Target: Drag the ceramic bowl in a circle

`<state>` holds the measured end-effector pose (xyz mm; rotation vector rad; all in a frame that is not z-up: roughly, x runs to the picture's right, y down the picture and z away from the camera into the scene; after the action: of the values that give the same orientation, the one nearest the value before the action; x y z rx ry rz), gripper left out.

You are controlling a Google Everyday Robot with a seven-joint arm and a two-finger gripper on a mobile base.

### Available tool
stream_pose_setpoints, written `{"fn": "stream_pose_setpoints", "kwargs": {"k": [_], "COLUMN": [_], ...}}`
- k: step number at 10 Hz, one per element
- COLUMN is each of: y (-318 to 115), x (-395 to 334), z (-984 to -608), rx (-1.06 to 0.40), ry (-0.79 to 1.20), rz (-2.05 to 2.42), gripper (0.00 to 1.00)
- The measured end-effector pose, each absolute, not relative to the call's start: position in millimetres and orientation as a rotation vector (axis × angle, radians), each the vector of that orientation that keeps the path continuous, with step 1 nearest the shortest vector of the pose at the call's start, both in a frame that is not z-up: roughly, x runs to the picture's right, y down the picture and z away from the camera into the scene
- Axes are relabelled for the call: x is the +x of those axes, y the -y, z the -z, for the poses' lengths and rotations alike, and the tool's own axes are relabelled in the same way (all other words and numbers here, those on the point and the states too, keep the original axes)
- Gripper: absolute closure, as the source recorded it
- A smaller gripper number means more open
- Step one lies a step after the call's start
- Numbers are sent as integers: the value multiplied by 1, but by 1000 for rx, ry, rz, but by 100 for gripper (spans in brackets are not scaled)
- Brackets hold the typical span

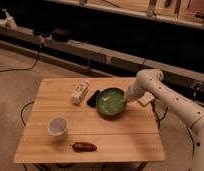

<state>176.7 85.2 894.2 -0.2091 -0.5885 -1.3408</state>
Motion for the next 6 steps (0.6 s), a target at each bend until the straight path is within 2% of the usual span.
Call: {"fn": "stream_pose_setpoints", "kwargs": {"k": [6], "y": [-121], "x": [110], "z": [-866], "rx": [-207], "ry": [692], "rz": [1283], "gripper": [89]}}
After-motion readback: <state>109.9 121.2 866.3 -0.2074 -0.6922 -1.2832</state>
